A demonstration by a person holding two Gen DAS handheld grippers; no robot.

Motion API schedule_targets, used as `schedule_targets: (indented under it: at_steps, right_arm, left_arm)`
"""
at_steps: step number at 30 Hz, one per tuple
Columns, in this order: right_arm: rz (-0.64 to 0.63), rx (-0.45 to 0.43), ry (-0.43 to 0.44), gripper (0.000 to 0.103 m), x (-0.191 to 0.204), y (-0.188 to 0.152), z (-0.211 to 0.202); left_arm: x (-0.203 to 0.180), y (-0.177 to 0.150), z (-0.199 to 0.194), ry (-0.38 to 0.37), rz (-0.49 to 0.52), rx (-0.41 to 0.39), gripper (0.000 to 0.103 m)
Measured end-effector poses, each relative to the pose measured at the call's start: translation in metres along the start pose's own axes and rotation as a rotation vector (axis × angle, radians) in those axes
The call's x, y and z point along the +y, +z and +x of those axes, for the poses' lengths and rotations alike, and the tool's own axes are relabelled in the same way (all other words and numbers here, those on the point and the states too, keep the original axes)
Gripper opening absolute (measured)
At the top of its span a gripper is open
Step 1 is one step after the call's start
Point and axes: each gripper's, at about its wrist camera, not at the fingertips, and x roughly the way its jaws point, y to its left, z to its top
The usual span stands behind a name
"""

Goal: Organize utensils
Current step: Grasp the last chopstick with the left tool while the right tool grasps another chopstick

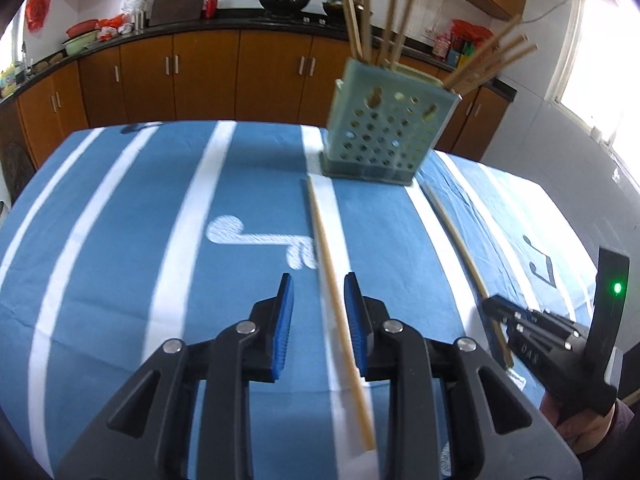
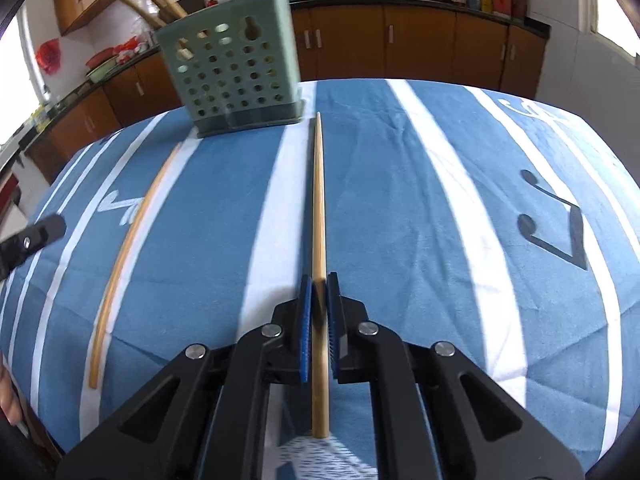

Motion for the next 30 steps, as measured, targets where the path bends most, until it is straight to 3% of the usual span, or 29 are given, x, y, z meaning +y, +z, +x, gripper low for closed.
schedule_targets:
  at_steps: [5, 13, 15, 17, 22, 27, 30]
  right_arm:
    - [0.130, 0.002, -0.083, 0.008, -0.036, 0.008, 0.000]
    - [0.103, 0.004, -0.076, 0.008, -0.039, 0.008, -0.001]
    - [0.098, 0.006, -0.071, 0.008, -0.037, 0.010, 0.002]
    - [0.088, 0.007, -0.066, 0.008, -0.036, 0.011, 0.002]
    - [0.056, 0.013, -0.041, 0.008, -0.028, 0.014, 0.006]
    - [0.001, 0.008, -0.039, 0.008, -0.017, 0.020, 0.012]
    - [-0.015, 0.001, -0.045, 0.008, -0.015, 0.025, 0.017]
  left_arm:
    - [-0.013, -0.008, 0.015, -0.011, 0.032, 0.041, 0.029]
    - [-0.024, -0.019, 0.041, 0.036, 0.068, 0.114, 0.028]
    - [-0.025, -0.021, 0.045, 0.055, 0.072, 0.121, 0.014]
    - [-0.024, -0.023, 0.047, 0.079, 0.080, 0.111, 0.010]
    - [-0.005, -0.015, 0.049, 0.121, 0.059, 0.100, 0.008]
    - [0.037, 0.003, 0.053, 0.178, -0.018, 0.087, 0.008]
    - [0.054, 0.011, 0.055, 0.172, -0.043, 0.083, 0.008]
